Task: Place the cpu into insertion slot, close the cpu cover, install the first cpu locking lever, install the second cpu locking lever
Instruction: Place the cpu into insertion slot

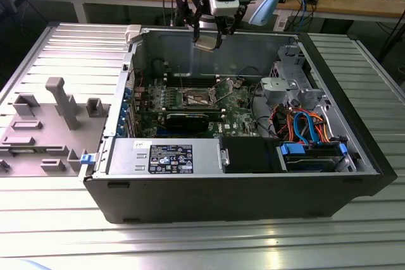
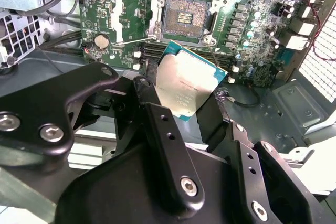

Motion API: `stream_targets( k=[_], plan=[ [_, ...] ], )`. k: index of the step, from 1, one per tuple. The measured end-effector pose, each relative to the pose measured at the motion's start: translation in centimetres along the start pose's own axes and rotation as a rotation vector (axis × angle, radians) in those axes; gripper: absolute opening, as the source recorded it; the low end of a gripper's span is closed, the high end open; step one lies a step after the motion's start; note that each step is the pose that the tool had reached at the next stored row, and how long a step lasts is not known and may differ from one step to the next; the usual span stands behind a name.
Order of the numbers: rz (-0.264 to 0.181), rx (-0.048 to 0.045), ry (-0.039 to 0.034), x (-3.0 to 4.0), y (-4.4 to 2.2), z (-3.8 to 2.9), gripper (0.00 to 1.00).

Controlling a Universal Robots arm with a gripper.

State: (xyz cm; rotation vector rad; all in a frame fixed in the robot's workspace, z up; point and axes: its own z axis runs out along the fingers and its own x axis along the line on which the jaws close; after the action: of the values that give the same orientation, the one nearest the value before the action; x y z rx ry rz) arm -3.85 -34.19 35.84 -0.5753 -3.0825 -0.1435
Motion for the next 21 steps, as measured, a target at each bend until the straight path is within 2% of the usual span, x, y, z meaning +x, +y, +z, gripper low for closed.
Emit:
stream_targets(
  k=[21],
  plan=[
    [0.012,-0.0002,-0.001,0.0,0.0,0.01,0.54]
  ],
)
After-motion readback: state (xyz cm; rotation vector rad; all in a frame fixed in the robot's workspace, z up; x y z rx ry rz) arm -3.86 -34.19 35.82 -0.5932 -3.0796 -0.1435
